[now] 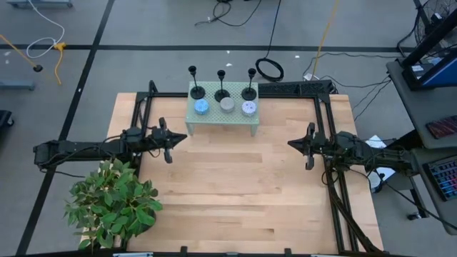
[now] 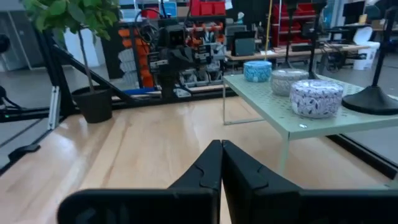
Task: Pick & Place candle stick holders
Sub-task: Return to Home Position
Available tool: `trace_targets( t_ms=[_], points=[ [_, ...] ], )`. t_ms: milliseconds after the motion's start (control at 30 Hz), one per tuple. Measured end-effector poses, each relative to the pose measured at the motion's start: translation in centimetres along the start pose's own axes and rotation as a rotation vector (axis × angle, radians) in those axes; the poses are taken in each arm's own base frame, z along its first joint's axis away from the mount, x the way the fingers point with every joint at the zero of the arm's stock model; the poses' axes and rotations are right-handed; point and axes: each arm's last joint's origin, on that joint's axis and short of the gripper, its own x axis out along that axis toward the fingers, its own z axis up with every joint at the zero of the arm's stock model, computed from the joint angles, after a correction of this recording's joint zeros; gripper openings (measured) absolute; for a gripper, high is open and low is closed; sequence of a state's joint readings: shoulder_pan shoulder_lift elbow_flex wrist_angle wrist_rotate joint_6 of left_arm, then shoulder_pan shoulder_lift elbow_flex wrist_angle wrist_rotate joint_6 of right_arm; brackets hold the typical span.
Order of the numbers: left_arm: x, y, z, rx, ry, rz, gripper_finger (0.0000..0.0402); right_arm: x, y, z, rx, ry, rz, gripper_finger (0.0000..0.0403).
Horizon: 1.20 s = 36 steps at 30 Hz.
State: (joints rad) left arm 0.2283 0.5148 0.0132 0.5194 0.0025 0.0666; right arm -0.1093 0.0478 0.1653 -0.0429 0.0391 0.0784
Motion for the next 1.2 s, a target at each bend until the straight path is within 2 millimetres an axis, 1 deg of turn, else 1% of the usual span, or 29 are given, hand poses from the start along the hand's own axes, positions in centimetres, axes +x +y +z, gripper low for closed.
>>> trace_targets(
  t_ms=[67, 267, 400, 533, 733, 833, 1033, 1100, 1200],
  points=[
    [0.0, 0.0, 0.1, 0.0, -0.005, -0.002, 0.0005, 0.0, 0.0, -0.4, 0.0, -0.012, 0.001, 0.0001],
    [0.0, 0.0, 0.1, -0.006, -0.011, -0.005, 0.0024, 0.3, -0.1, -1.6, 0.013, -0.038, -0.002, 0.0001],
    [0.0, 0.0, 0.1, -0.005, -0.008, -0.006, 0.0014, 0.2, -0.1, -1.1, 0.017, -0.109, 0.001, 0.0001],
    [0.0, 0.0, 0.0, -0.021, 0.0, -0.007, 0.0004, 0.3, -0.1, -1.5, 0.02, -0.081, -0.002, 0.0001],
    [0.0, 0.0, -0.4, -0.023, 0.046, -0.01, 0.0024, 0.3, -0.1, -1.5, 0.021, -0.076, -0.003, 0.0001],
    [0.0, -0.1, -0.8, -0.028, 0.086, -0.012, 0.0023, 0.3, -0.1, -1.5, 0.02, -0.076, -0.003, 0.0003],
    [-0.1, -0.1, -1.2, -0.028, 0.135, -0.014, 0.0004, 0.3, -0.1, -1.5, 0.018, -0.079, -0.004, 0.0004],
    [-0.1, -0.1, -1.3, -0.028, 0.143, -0.015, 0.0007, 0.3, -0.1, -1.5, 0.018, -0.08, -0.004, 0.0004],
    [-0.1, -0.1, -1.4, -0.028, 0.15, -0.015, 0.0022, 0.3, -0.1, -1.5, 0.018, -0.079, -0.004, 0.0004]
  ],
)
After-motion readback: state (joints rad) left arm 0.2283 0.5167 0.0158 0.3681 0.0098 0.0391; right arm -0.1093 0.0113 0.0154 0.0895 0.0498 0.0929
